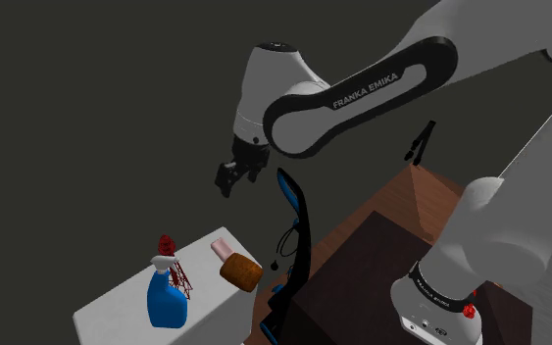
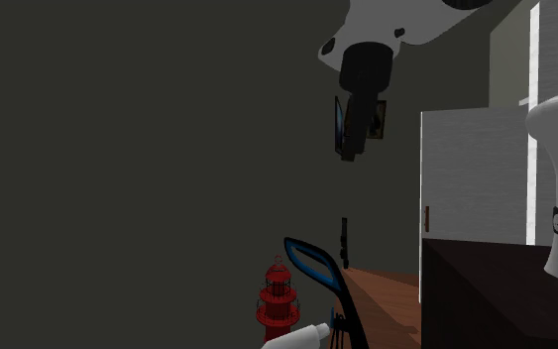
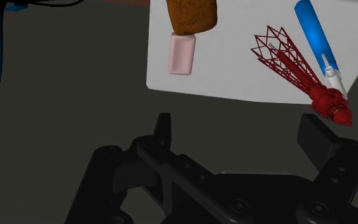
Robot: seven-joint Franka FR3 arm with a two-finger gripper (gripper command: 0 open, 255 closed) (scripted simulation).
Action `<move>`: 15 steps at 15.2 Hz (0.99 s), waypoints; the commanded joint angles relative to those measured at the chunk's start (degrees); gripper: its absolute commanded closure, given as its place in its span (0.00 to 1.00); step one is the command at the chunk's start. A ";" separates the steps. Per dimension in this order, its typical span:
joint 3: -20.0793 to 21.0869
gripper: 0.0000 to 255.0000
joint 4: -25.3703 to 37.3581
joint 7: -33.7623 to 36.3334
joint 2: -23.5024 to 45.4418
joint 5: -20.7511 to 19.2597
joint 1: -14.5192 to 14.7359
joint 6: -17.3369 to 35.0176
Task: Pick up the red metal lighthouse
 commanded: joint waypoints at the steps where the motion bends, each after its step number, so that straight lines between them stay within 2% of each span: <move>1: 1.02 0.00 1.99 1.58 3.98 -1.40 0.49 2.63; 7: 2.67 0.00 10.15 7.72 15.61 -7.79 3.32 7.58; 15: 1.24 0.00 24.67 14.53 30.99 -16.04 10.22 10.29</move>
